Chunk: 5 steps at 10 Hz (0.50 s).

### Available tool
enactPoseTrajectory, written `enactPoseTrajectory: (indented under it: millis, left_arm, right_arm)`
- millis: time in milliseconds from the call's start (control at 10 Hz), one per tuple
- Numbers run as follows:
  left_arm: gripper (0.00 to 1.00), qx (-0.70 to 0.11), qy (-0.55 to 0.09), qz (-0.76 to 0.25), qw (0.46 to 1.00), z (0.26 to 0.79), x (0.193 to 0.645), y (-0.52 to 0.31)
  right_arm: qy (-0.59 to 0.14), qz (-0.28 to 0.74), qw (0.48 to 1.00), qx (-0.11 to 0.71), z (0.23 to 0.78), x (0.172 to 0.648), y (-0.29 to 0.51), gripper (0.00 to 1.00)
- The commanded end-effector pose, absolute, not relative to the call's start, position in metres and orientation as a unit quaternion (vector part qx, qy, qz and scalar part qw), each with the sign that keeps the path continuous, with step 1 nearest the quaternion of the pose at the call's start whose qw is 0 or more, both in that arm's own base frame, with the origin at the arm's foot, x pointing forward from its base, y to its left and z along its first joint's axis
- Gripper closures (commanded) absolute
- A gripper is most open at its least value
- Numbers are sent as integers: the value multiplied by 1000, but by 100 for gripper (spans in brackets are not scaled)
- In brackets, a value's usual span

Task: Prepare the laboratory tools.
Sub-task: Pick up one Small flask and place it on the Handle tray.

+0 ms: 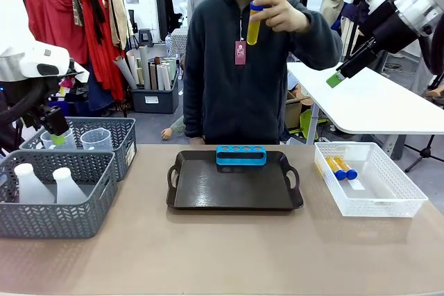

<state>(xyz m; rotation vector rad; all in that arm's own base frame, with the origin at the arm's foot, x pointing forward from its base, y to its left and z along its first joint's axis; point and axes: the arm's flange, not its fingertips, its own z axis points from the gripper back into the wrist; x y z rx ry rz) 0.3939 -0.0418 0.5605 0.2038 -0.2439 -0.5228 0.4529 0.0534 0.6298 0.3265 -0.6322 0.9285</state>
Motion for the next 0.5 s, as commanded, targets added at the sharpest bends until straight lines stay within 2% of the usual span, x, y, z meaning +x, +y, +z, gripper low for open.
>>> enactPoseTrajectory:
  millis: [0, 200, 400]
  left_arm:
    - [0, 105, -121, -261, 952, 562, 393, -43]
    - [0, 100, -121, -259, 953, 561, 394, -44]
    - [0, 111, -83, -221, 965, 540, 412, -19]
  right_arm:
    - [-300, 439, 831, 160, 630, 453, 53, 0]
    - [-300, 439, 831, 160, 630, 453, 53, 0]
    - [-300, 439, 831, 160, 630, 453, 53, 0]
